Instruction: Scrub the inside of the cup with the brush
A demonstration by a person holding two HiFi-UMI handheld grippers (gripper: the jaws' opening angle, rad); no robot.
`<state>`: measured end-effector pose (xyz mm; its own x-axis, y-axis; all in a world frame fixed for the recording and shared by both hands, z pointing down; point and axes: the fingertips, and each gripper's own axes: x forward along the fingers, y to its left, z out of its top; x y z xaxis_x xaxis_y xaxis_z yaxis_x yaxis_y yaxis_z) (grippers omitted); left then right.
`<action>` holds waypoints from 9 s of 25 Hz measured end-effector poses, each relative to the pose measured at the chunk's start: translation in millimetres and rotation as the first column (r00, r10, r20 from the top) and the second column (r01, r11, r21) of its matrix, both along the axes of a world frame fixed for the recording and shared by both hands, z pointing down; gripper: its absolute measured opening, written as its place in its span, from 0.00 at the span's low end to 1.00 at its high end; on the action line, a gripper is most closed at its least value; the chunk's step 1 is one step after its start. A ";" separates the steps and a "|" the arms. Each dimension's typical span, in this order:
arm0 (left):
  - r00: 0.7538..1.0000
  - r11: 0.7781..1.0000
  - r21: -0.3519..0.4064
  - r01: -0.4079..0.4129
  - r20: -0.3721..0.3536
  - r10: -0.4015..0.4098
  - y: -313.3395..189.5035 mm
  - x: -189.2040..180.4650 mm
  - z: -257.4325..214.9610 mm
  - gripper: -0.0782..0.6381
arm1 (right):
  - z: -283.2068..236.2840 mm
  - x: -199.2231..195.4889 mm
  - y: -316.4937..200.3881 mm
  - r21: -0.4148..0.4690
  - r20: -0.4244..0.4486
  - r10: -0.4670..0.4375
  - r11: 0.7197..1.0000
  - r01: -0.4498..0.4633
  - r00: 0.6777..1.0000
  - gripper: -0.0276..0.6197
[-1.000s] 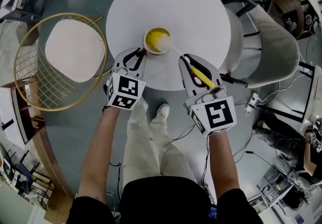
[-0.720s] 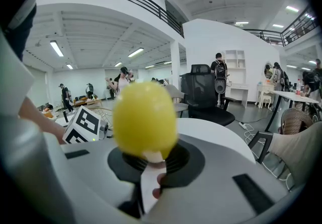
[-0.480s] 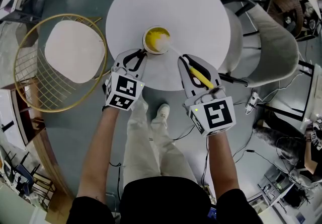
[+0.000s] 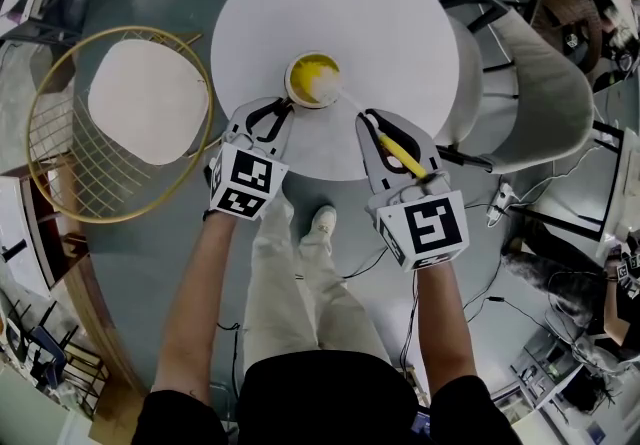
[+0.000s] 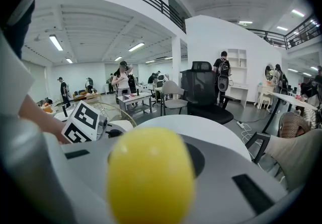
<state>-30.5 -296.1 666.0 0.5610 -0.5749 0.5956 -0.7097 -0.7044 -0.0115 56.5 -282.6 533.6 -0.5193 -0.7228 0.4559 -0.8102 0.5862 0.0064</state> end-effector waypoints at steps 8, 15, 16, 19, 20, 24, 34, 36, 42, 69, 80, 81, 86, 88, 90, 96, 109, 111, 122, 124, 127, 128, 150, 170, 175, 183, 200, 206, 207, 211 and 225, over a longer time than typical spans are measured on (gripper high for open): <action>1.000 1.000 0.002 0.003 -0.004 -0.003 0.6 0.6 0.5 0.22 | 5.2 3.3 7.0 -0.016 -0.025 -0.007 1.000 0.006 1.000 0.12; 1.000 1.000 -0.006 0.011 0.000 -0.011 0.9 -0.7 2.3 0.22 | 4.7 1.7 12.0 -0.023 -0.079 -0.056 0.998 0.054 0.995 0.12; 1.000 1.000 -0.006 0.012 -0.001 -0.012 0.8 -0.5 2.3 0.22 | 5.4 2.1 13.9 -0.032 -0.080 -0.065 0.998 0.063 0.995 0.12; 1.000 1.000 -0.004 0.011 0.000 -0.011 0.2 0.8 1.0 0.22 | 3.3 0.8 16.6 -0.050 -0.067 -0.076 0.996 0.073 0.995 0.12; 1.000 1.000 -0.004 0.010 0.000 -0.010 0.3 1.2 0.9 0.22 | 2.1 -0.9 17.0 -0.052 -0.059 -0.078 0.996 0.074 0.995 0.12; 1.000 1.000 -0.008 0.002 -0.004 -0.002 0.4 0.7 1.5 0.22 | 1.7 -9.4 17.5 -0.055 -0.048 -0.089 0.995 0.086 0.995 0.12; 0.999 0.999 -0.039 -0.033 -0.021 0.033 2.7 3.9 1.6 0.22 | 2.0 -16.2 5.1 -0.024 -0.054 -0.073 0.997 0.072 0.996 0.12; 0.999 0.998 -0.040 -0.039 -0.018 0.038 3.4 4.0 1.4 0.22 | -1.5 -18.7 1.4 -0.008 -0.049 -0.074 0.997 0.074 0.996 0.12; 0.999 0.998 -0.042 -0.038 -0.019 0.037 3.7 2.9 2.5 0.22 | -3.6 -16.5 -6.2 0.003 -0.073 -0.068 0.998 0.069 0.995 0.12; 0.999 0.999 -0.042 -0.032 -0.010 0.031 2.0 1.6 3.0 0.22 | 0.3 -17.7 9.4 -0.104 -0.115 -0.110 0.990 0.098 0.987 0.12; 0.999 0.998 -0.042 -0.046 -0.013 0.045 3.9 5.0 2.1 0.22 | -3.8 -23.1 0.6 -0.073 -0.109 -0.092 0.994 0.085 0.990 0.12; 0.999 0.998 -0.041 -0.046 -0.015 0.045 3.8 5.3 1.8 0.22 | -3.6 -23.1 -1.1 -0.066 -0.110 -0.087 0.995 0.080 0.990 0.12; 0.999 0.998 -0.040 -0.042 -0.021 0.041 3.5 5.6 1.8 0.22 | -2.9 -23.1 -5.3 -0.040 -0.120 -0.065 0.997 0.061 0.991 0.12; 0.999 0.998 -0.039 -0.039 -0.021 0.038 3.0 4.7 1.7 0.22 | -2.9 -22.5 -6.1 -0.036 -0.120 -0.057 0.998 0.053 0.991 0.12; 0.999 0.999 -0.038 -0.038 -0.022 0.038 3.0 4.3 1.8 0.22 | -2.9 -21.6 -6.7 -0.032 -0.121 -0.050 0.998 0.047 0.991 0.12; 1.000 0.999 -0.030 -0.015 -0.016 0.015 1.7 2.3 2.3 0.22 | -1.9 -17.1 -4.5 -0.036 -0.131 -0.042 0.999 0.038 0.991 0.12; 1.000 0.999 -0.024 0.023 -0.006 -0.023 -2.8 -1.8 -7.2 0.22 | -8.4 -12.6 -5.2 -0.045 -0.087 -0.016 0.999 0.012 0.996 0.12; 0.999 0.999 -0.026 0.031 -0.016 -0.031 -2.5 -2.7 -11.8 0.23 | -12.1 -11.3 -6.4 -0.043 -0.088 -0.017 0.999 0.014 0.996 0.12; 0.994 0.996 -0.006 0.088 -0.065 -0.088 -2.3 -15.7 -59.9 0.22 | -33.7 -0.9 1.3 -0.037 -0.051 0.005 0.999 -0.007 0.999 0.12; 0.992 0.995 -0.009 0.098 -0.082 -0.099 3.0 -17.1 -72.1 0.22 | -41.2 1.9 5.6 -0.035 -0.046 0.009 0.999 -0.011 0.999 0.12; 0.988 0.993 0.006 0.117 -0.105 -0.116 9.7 -17.4 -94.4 0.19 | -56.7 7.5 11.1 -0.017 -0.038 0.016 1.000 -0.017 0.999 0.12; 0.987 0.993 0.018 0.121 -0.109 -0.118 10.7 -16.5 -101.9 0.18 | -62.1 10.0 11.9 -0.008 -0.032 0.019 1.000 -0.019 0.999 0.12; 0.946 0.988 0.087 0.124 -0.311 -0.091 84.6 41.6 -271.0 0.13 | -187.8 46.6 60.3 0.113 0.106 0.015 0.993 -0.027 0.994 0.12; 0.952 0.948 0.266 0.175 -0.290 -0.094 146.1 43.3 -374.6 0.13 | -283.6 65.5 114.7 0.300 0.165 -0.050 0.954 -0.001 0.985 0.12; 0.946 0.943 0.277 0.184 -0.309 -0.094 152.3 35.3 -381.1 0.13 | -295.7 63.8 121.5 0.322 0.166 -0.043 0.947 -0.013 0.985 0.12; 0.941 0.937 0.300 0.177 -0.332 -0.071 176.8 6.1 -401.0 0.13 | -316.7 45.0 147.7 0.347 0.153 -0.009 0.937 -0.046 0.988 0.12; 0.941 0.922 0.370 0.115 -0.337 0.018 265.4 -42.5 -431.9 0.13 | -340.9 -7.9 242.9 0.396 0.142 0.047 0.912 -0.101 0.989 0.12; 0.936 0.909 0.402 0.108 -0.350 0.044 288.2 -53.9 -447.9 0.13 | -350.4 -19.4 268.6 0.412 0.149 0.061 0.904 -0.118 0.987 0.12; 0.936 0.907 0.407 0.105 -0.350 0.049 292.1 -55.6 -450.1 0.13 | -351.8 -21.9 272.9 0.415 0.149 0.063 0.902 -0.120 0.987 0.12; 0.936 0.905 0.414 0.093 -0.347 0.062 308.4 -61.3 -455.8 0.13 | -356.5 -29.5 290.6 0.421 0.153 0.069 0.898 -0.128 0.986 0.12; 0.928 0.901 0.425 0.081 -0.362 0.088 354.3 -76.7 -457.2 0.13 | -349.8 -43.6 343.7 0.418 0.155 0.091 0.896 -0.149 0.984 0.12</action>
